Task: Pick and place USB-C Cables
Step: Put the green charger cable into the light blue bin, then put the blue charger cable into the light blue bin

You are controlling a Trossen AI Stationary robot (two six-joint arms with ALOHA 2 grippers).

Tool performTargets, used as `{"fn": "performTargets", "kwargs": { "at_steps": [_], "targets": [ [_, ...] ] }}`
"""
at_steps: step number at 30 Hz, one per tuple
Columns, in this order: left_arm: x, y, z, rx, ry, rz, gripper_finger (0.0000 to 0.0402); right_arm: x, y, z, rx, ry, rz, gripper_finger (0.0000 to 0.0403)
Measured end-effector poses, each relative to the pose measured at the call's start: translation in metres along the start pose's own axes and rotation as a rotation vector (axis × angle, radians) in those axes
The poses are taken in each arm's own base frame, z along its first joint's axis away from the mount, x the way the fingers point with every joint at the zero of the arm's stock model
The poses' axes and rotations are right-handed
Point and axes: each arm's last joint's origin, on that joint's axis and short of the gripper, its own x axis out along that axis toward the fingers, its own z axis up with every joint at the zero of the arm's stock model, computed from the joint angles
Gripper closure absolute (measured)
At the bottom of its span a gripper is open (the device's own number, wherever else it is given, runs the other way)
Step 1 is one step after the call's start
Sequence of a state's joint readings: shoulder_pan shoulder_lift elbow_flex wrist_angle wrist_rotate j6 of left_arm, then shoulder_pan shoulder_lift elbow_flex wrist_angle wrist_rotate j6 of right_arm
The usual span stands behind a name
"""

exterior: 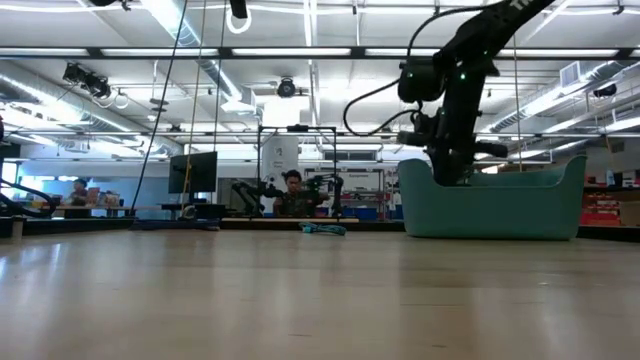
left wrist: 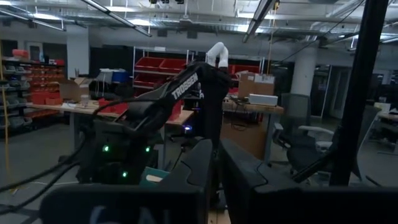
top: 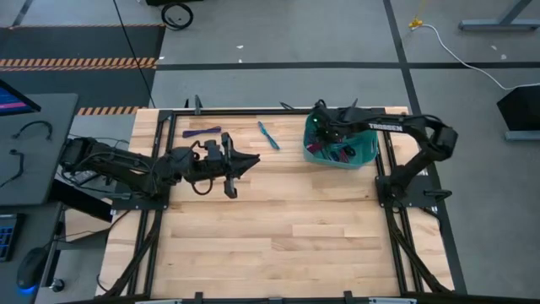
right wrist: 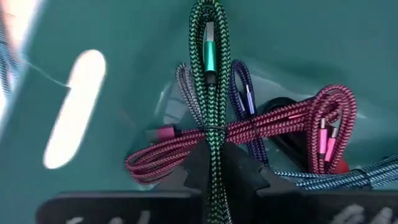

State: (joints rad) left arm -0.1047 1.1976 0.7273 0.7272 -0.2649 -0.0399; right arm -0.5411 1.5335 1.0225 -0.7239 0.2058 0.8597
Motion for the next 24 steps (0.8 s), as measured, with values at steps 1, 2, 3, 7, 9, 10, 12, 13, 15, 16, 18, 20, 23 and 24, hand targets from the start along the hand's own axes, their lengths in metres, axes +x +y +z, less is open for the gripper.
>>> {"fn": "performTargets", "kwargs": {
  "at_steps": [1, 2, 3, 7, 9, 10, 12, 13, 15, 16, 18, 20, 23, 24],
  "targets": [
    [0.000, 0.000, 0.000, 0.000, 0.000, 0.000, 0.0362, 0.002, 0.000, 0.000, -0.006, 0.003, -0.004, 0.0352],
    [0.000, 0.000, 0.000, 0.000, 0.000, 0.000, 0.0361, 0.002, 0.000, 0.000, -0.016, 0.003, -0.004, 0.0341],
    [0.000, 0.000, 0.000, 0.000, 0.000, 0.000, 0.0360, 0.001, 0.000, 0.001, -0.022, -0.003, 0.001, 0.0329],
    [0.000, 0.000, 0.000, 0.000, 0.000, 0.000, 0.0359, -0.015, -0.003, 0.004, -0.045, -0.054, 0.039, 0.0266],
    [0.000, 0.000, 0.000, -0.001, 0.000, 0.000, 0.0362, -0.026, -0.005, 0.005, -0.061, -0.082, 0.065, 0.0237],
    [0.000, 0.000, 0.000, -0.001, 0.000, 0.000, 0.0363, -0.031, -0.007, 0.005, -0.072, -0.095, 0.078, 0.0225],
    [0.000, 0.000, 0.000, 0.000, -0.001, 0.000, 0.0366, -0.042, -0.009, 0.005, -0.095, -0.125, 0.107, 0.0206],
    [0.000, 0.000, 0.000, 0.000, 0.000, 0.000, 0.0367, -0.048, -0.010, 0.005, -0.106, -0.138, 0.120, 0.0199],
    [0.000, 0.000, 0.000, 0.000, -0.001, 0.000, 0.0369, -0.059, -0.012, 0.002, -0.125, -0.164, 0.152, 0.0189],
    [0.000, 0.000, 0.000, 0.000, -0.001, 0.000, 0.0369, -0.065, -0.012, 0.000, -0.130, -0.173, 0.171, 0.0186],
    [0.000, 0.000, 0.000, -0.001, -0.001, 0.000, 0.0367, -0.078, -0.012, -0.006, -0.149, -0.192, 0.217, 0.0184],
    [0.000, 0.000, 0.000, 0.000, 0.000, 0.000, 0.0364, -0.090, -0.009, -0.015, -0.182, -0.200, 0.274, 0.0185],
    [0.000, 0.000, 0.000, 0.000, 0.000, 0.000, 0.0361, -0.106, -0.002, -0.034, -0.278, -0.196, 0.361, 0.0187],
    [0.000, 0.000, 0.000, 0.000, 0.000, 0.000, 0.0361, -0.110, 0.001, -0.041, -0.321, -0.196, 0.382, 0.0188]
  ]
}}
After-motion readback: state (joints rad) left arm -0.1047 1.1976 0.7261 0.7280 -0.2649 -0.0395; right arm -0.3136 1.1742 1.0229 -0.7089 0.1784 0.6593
